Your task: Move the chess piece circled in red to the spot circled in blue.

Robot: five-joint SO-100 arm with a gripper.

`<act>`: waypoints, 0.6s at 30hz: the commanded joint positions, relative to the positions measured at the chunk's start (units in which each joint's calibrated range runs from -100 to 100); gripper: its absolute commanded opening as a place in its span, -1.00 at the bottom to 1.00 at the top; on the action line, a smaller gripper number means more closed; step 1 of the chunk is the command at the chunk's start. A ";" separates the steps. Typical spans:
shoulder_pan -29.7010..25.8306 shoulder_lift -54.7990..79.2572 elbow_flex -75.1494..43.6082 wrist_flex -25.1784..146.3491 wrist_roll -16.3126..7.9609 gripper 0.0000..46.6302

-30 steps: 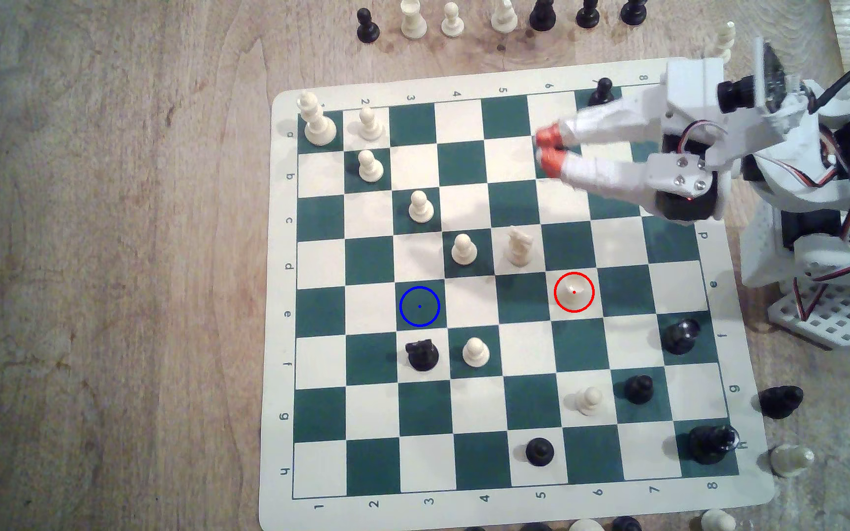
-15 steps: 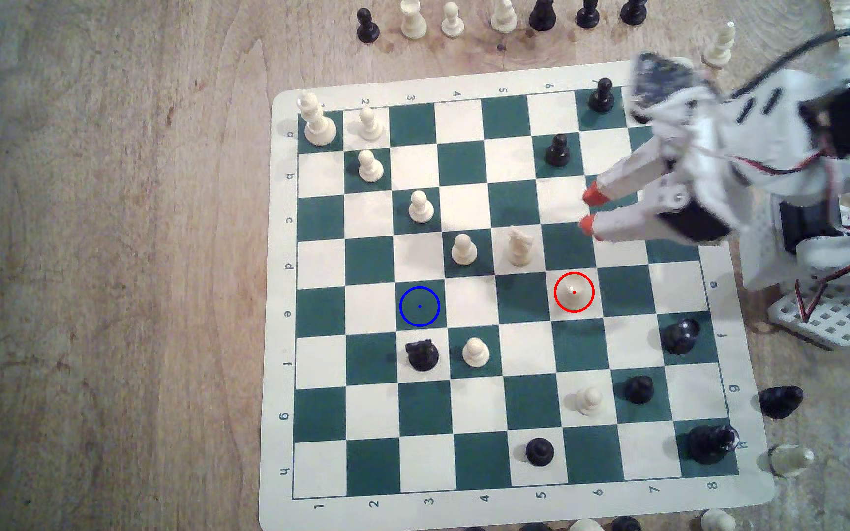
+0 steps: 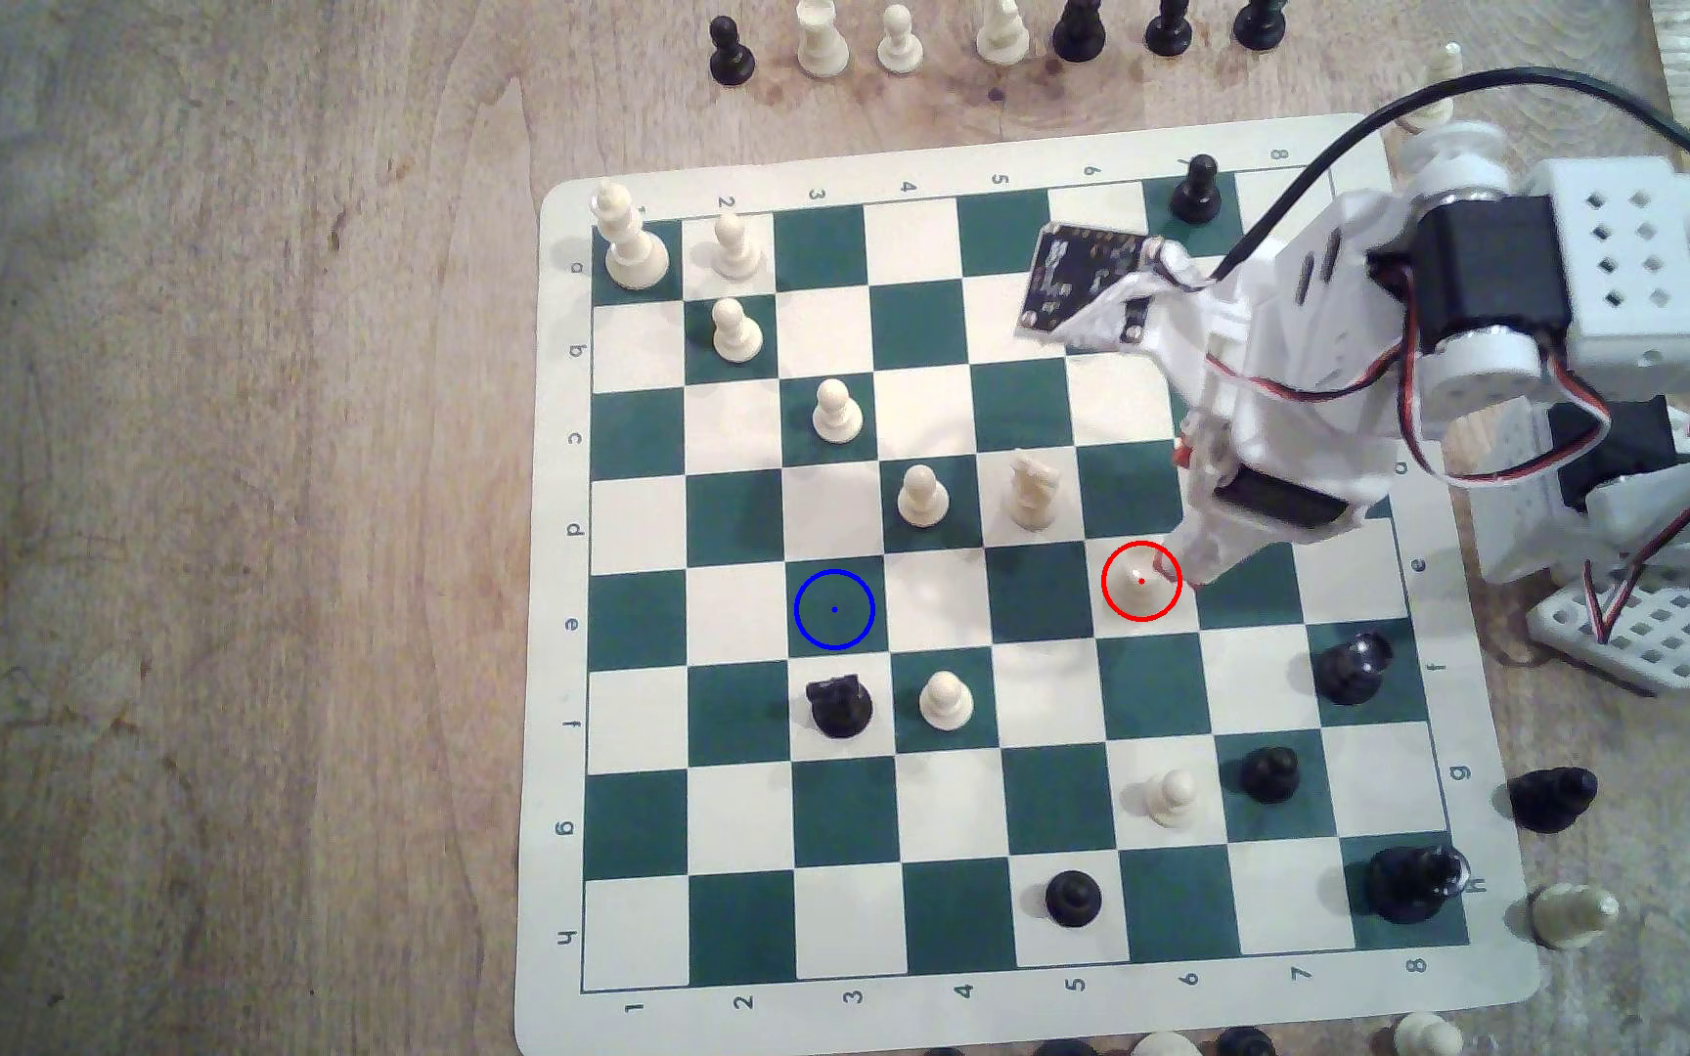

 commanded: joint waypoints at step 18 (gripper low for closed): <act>-0.92 14.96 -0.70 -8.73 2.83 -0.16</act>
